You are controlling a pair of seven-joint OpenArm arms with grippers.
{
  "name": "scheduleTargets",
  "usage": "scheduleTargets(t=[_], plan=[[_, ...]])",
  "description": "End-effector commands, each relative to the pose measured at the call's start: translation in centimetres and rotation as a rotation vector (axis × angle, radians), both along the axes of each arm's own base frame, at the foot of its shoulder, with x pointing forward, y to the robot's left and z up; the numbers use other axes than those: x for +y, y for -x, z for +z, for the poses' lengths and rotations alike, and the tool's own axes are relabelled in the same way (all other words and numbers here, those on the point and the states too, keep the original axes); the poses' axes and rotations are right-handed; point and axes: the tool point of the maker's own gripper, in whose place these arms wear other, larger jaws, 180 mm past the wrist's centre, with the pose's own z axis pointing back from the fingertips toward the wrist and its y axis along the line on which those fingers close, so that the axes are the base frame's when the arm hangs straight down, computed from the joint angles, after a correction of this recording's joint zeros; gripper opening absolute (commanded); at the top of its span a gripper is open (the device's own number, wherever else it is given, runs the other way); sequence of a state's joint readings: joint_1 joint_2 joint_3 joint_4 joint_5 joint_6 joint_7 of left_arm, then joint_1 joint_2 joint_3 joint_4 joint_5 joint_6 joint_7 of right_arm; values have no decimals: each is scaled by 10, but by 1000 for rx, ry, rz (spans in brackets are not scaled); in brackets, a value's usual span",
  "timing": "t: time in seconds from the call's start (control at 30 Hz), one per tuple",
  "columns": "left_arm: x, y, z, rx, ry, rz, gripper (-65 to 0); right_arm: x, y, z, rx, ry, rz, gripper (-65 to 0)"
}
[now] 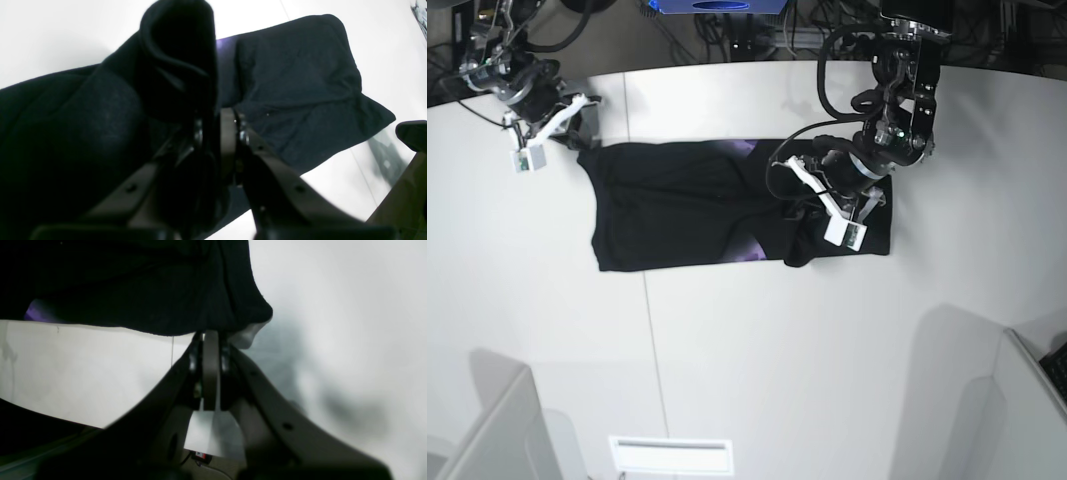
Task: Fold the T-shirt properly
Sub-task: 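Grasp the strip end with the left gripper and fold it toward the right gripper, then release the left gripper and raise it away from the folded shirt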
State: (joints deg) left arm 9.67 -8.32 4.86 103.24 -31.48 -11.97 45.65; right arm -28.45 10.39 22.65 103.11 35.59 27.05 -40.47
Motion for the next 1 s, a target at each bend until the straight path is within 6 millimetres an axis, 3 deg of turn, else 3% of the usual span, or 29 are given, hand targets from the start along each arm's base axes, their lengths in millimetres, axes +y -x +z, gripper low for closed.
scheduleTargets(t=[0.0,0.33,0.53,0.67,0.77,0.9,0.97], plan=[[-2,-8,13,-48,20,1,-650,-1,-8,11,-47,-1,7,-650],[0,-8,13,-48,17,2,-637,-2,-8,11,-46,-1,5,-650],[-2,-8,13,-48,21,3,-354,-2,-8,11,-46,-1,5,-650],[-7,-14,19,-65,32,-4,-222,-1,-8,11,-46,-2,6,-650],[-29,-16,15,-54,49,-56,-184,-1,-8,11,-46,-2,6,-650],[-58,-19,8,-34,64,-126,-184,-1,-7,10,-45,-2,6,-650],[-59,-24,17,-53,78,-116,-186,-1,-7,10,-43,-2,6,-650]])
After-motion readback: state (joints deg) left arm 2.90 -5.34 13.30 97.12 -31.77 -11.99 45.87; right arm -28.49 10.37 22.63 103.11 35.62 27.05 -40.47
